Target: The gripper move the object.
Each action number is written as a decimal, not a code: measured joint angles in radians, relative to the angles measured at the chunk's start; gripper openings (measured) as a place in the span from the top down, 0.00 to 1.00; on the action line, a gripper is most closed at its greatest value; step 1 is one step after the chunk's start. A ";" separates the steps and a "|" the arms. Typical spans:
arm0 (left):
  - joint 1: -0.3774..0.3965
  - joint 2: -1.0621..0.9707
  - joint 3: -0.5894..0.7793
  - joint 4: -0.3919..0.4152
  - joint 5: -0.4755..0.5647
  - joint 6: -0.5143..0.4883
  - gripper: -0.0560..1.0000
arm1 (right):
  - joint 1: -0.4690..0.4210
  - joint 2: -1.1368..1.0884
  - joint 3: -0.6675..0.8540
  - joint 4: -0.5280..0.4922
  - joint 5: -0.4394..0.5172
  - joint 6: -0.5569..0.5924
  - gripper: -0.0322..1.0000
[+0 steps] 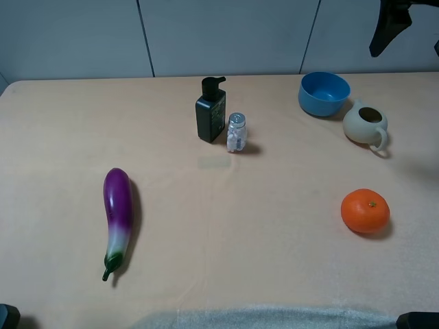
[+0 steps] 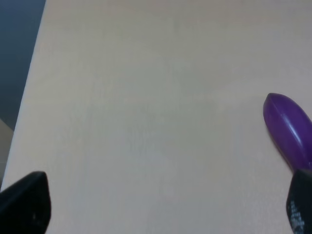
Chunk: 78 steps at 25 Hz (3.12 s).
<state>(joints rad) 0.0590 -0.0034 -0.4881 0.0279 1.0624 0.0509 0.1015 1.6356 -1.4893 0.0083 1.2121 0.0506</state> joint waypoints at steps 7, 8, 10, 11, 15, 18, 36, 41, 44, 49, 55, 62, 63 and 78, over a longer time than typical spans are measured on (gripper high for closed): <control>0.000 0.000 0.000 0.000 0.000 0.000 0.04 | 0.003 -0.138 0.026 0.016 0.002 0.003 0.30; 0.000 0.000 0.000 0.000 0.000 0.000 0.04 | 0.003 -0.162 0.036 0.017 0.002 0.003 0.30; 0.000 0.000 0.000 0.000 0.000 0.000 0.04 | 0.003 -0.208 0.061 0.017 0.002 0.003 0.30; 0.000 0.000 0.000 0.000 0.000 0.000 0.04 | 0.003 -0.235 0.077 0.015 0.002 0.003 0.30; 0.000 0.000 0.000 0.000 0.000 0.000 0.04 | 0.003 -0.346 0.142 0.010 0.003 0.003 0.30; 0.000 0.000 0.000 0.000 0.000 0.000 0.04 | 0.003 -0.436 0.194 0.010 0.004 0.003 0.30; 0.000 0.000 0.000 0.000 0.000 0.000 0.04 | 0.003 -1.052 0.521 0.008 0.006 0.004 0.30; 0.000 0.000 0.000 0.000 0.000 0.000 0.04 | 0.003 -1.189 0.583 0.007 0.007 0.004 0.30; 0.000 0.000 0.000 0.000 0.000 0.000 0.04 | 0.003 -1.265 0.625 0.004 0.007 0.004 0.30; 0.000 0.000 0.000 0.000 0.000 0.000 0.04 | 0.003 -1.399 0.720 -0.001 0.007 0.004 0.30; 0.000 0.000 0.000 0.000 0.000 0.000 0.04 | 0.003 -1.570 0.834 -0.001 0.004 0.007 0.30; 0.000 0.000 0.000 0.000 0.000 0.000 0.04 | 0.003 -1.642 0.923 -0.008 -0.075 0.007 0.30; 0.000 0.000 0.000 0.000 0.000 0.000 0.04 | 0.003 -1.642 0.935 -0.008 -0.084 0.007 0.30; 0.000 0.000 0.000 0.000 0.000 0.000 0.04 | 0.003 -1.642 0.992 -0.077 -0.183 0.007 0.30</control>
<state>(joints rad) 0.0590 -0.0034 -0.4881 0.0279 1.0624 0.0509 0.1048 -0.0066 -0.4978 -0.0689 1.0293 0.0578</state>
